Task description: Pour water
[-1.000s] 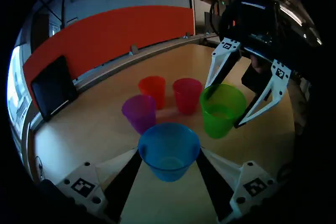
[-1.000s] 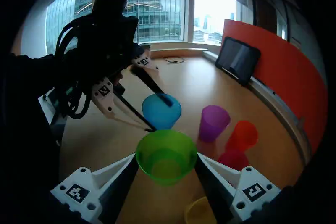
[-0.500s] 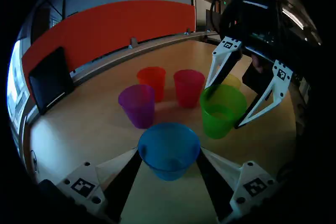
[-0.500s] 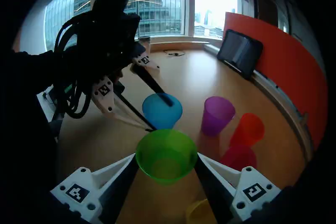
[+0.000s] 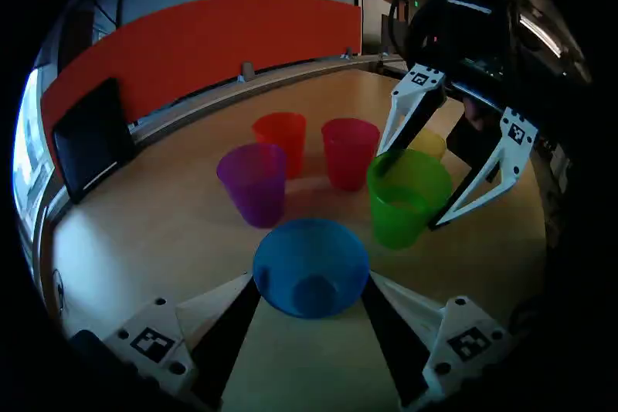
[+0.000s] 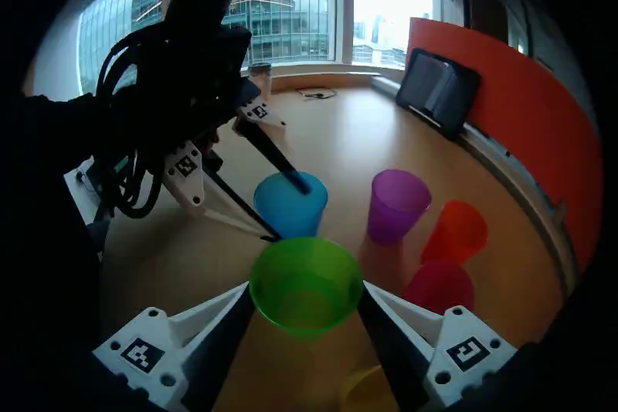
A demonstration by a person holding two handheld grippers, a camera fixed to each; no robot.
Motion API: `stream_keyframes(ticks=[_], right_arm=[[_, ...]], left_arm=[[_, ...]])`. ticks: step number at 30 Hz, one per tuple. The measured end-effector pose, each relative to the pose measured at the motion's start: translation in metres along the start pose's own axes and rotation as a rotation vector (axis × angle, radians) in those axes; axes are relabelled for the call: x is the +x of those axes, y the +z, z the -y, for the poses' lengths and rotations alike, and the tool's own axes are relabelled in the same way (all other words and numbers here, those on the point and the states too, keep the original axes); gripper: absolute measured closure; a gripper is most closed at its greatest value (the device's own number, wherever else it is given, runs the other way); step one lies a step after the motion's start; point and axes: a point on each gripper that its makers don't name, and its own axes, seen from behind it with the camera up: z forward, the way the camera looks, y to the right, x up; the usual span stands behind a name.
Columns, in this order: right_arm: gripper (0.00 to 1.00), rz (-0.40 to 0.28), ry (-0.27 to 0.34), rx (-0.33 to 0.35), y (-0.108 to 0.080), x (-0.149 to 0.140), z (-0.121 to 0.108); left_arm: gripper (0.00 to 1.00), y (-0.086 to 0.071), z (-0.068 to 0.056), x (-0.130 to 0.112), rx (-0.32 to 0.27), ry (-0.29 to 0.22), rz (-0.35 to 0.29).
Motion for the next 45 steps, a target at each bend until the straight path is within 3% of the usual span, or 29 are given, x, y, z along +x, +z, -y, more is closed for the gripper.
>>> stream_keyframes(ticks=[2, 6, 24, 34, 38, 45], right_arm=[[0.09, 0.002, 0.000, -0.001, 0.001, -0.001, 0.000], [0.09, 0.005, 0.002, -0.002, 0.004, -0.002, 0.001], [0.09, 0.011, 0.010, -0.021, 0.017, -0.007, 0.000], [0.07, 0.014, 0.002, -0.028, 0.014, -0.012, 0.001], [0.00, 0.013, -0.001, -0.035, 0.012, -0.013, 0.000], [0.00, 0.012, -0.027, -0.059, -0.001, -0.016, 0.000]], left_arm=[[0.13, 0.000, 0.001, -0.002, 0.004, -0.001, 0.007], [0.00, -0.001, 0.001, -0.007, 0.005, -0.011, 0.024], [0.00, -0.018, 0.001, -0.019, 0.014, -0.073, 0.027], [0.00, -0.024, -0.008, -0.020, 0.002, -0.083, 0.017], [0.00, -0.026, -0.009, -0.019, 0.000, -0.086, 0.015], [0.00, -0.035, -0.010, -0.018, 0.016, -0.088, 0.004]])
